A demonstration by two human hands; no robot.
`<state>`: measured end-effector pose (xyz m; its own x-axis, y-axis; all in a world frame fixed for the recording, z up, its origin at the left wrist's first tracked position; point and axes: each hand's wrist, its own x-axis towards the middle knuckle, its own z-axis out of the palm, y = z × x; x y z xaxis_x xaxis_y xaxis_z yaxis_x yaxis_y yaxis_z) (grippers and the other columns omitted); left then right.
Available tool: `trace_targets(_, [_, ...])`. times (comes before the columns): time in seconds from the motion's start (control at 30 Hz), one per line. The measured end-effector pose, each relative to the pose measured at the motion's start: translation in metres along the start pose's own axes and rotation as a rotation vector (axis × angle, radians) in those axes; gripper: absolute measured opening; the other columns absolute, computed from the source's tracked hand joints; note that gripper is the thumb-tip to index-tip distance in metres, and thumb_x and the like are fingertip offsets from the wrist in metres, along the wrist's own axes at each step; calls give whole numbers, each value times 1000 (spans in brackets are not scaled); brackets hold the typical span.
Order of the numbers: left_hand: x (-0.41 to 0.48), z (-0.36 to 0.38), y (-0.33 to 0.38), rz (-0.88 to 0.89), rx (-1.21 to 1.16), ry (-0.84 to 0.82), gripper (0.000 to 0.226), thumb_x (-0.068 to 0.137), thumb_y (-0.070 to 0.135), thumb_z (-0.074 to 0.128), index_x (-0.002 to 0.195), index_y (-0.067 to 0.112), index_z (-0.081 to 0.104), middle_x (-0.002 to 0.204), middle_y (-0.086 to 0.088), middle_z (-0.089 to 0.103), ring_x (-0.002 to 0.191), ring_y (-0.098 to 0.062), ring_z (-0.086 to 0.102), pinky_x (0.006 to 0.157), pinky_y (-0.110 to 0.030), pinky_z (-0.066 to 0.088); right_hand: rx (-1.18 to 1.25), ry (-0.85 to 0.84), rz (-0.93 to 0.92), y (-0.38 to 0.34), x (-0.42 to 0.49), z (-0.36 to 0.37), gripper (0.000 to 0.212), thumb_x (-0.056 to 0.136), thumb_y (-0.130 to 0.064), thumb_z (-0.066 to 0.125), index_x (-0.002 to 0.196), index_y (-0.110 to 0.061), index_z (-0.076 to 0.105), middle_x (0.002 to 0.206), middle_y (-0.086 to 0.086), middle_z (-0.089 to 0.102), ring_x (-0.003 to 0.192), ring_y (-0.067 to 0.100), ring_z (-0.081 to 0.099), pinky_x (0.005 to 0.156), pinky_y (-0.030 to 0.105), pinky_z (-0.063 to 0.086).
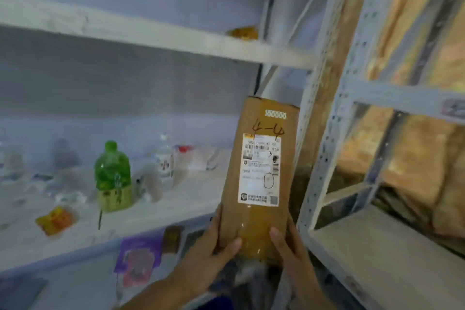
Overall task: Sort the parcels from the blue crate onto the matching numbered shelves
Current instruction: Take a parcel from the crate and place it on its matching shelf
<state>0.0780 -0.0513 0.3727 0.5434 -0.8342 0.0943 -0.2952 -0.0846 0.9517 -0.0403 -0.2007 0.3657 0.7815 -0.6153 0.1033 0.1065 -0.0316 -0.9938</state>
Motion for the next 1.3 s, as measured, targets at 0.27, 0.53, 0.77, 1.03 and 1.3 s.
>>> trace_targets(0.27, [-63,-45,209,437,222,249,60,77,67,37,130,63,11,124,48,35,113,28,38,87,6,31,-208,-163,-478,-218,-70,19,94,83,-49,60,143,-52,-12,148,-26,28,126,-11,41,95,17,47])
trace_targets(0.53, [-103,-16,310,699,259,264,69,85,62,34,146,36,16,135,22,45,120,1,48,99,-25,41,-695,140,-686,-331,-168,-11,92,91,-43,54,144,-44,-21,153,-16,30,138,5,34,115,42,30])
trace_targets(0.77, [-125,86,339,763,105,131,58,90,55,37,143,42,18,134,27,46,121,6,47,101,-27,42,-902,372,-595,-353,-256,-83,83,94,-39,51,148,-39,-12,146,-5,45,129,19,48,107,41,40])
trace_targets(1.03, [-162,191,394,789,260,134,68,86,63,28,146,36,14,142,12,46,127,-11,47,105,-34,39,-1064,485,-544,-376,-341,-176,88,93,-41,52,149,-29,-15,150,2,39,126,26,50,101,41,44])
trace_targets(1.3, [-191,287,433,773,218,17,65,96,40,41,147,38,1,144,17,35,128,4,31,106,-22,25,-1107,391,-424,-408,-407,-262,88,94,-26,55,149,-26,-13,150,3,38,126,25,51,106,40,41])
